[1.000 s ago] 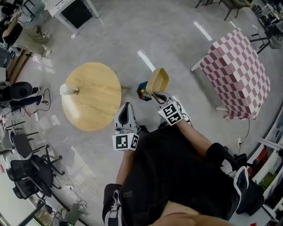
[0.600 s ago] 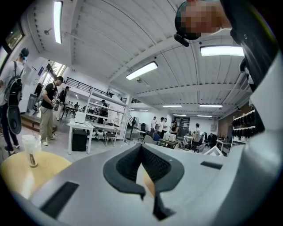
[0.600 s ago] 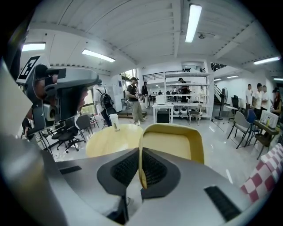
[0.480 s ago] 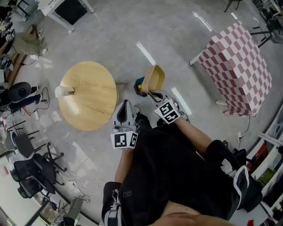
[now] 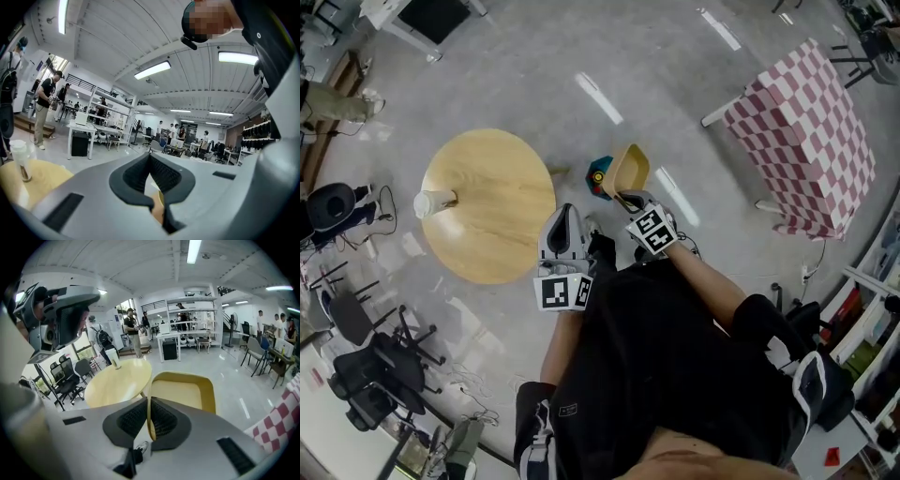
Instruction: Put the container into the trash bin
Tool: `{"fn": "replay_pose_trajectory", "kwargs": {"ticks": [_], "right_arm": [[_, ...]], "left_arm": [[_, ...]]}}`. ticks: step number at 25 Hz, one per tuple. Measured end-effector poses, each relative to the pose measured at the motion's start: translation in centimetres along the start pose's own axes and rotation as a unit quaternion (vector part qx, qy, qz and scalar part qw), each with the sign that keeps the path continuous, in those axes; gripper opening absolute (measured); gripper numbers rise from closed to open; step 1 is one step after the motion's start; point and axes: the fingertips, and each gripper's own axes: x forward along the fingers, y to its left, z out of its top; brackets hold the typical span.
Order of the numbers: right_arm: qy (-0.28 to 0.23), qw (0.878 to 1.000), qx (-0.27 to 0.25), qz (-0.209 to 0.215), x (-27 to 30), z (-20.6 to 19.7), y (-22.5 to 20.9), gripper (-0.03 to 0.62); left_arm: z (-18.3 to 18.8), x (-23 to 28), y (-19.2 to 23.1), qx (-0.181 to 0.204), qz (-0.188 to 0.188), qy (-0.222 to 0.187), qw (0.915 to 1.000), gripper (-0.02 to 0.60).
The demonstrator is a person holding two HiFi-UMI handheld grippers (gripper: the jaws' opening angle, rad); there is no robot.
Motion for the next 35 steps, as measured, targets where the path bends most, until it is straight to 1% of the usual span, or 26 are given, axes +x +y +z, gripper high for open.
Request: {"fn": "replay_pose_trajectory", "kwargs": {"ticks": [3, 10, 14, 15, 16, 17, 19, 25, 28, 35], "right_arm": [[0.019, 0.999, 0.028, 0.009, 2.8, -1.1, -0.6, 0.039], [0.046, 0.996, 0.069, 0.02, 8.5, -2.9, -2.5, 0.04], [0.063, 0.995, 0.079, 0.009, 10.9, -4.1, -3.3, 0.041], [0.071, 0.994, 0.082, 0.005, 11.6, -4.6, -3.5, 0.073], [0.081, 0.993, 0.084, 0.002, 12.4, -5.2, -3.8, 0.142], [0.091, 0.992, 0.086, -0.002, 13.1, -5.7, -4.0, 0.173], [0.105, 0.991, 0.085, -0.012, 14.1, -6.5, -4.6, 0.178], [0.111, 0.989, 0.09, -0.022, 14.5, -6.9, -5.4, 0.178], [0.11, 0.989, 0.095, -0.025, 14.2, -7.1, -5.4, 0.168], [0.103, 0.989, 0.098, -0.041, 12.8, -6.7, -5.8, 0.072]], "left_arm": [[-0.5, 0.7, 1.5, -0.006, 0.002, 0.006, 1.0, 0.008], [-1.8, 2.5, 4.3, -0.019, 0.004, 0.025, 0.9995, 0.008], [-2.3, 2.8, 5.5, -0.024, 0.011, 0.032, 0.9991, 0.008], [-2.5, 2.8, 5.8, -0.025, 0.014, 0.035, 0.999, 0.008], [-2.6, 2.8, 6.1, -0.026, 0.016, 0.037, 0.9989, 0.008], [-2.7, 2.8, 6.4, -0.027, 0.017, 0.039, 0.9987, 0.008], [-2.9, 2.9, 6.9, -0.028, 0.018, 0.043, 0.9985, 0.008], [-3.4, 2.9, 7.6, -0.03, 0.023, 0.05, 0.998, 0.008], [-3.3, 2.9, 7.5, -0.03, 0.023, 0.048, 0.9981, 0.008], [-2.7, 2.8, 6.7, -0.028, 0.019, 0.041, 0.9986, 0.008]]}}
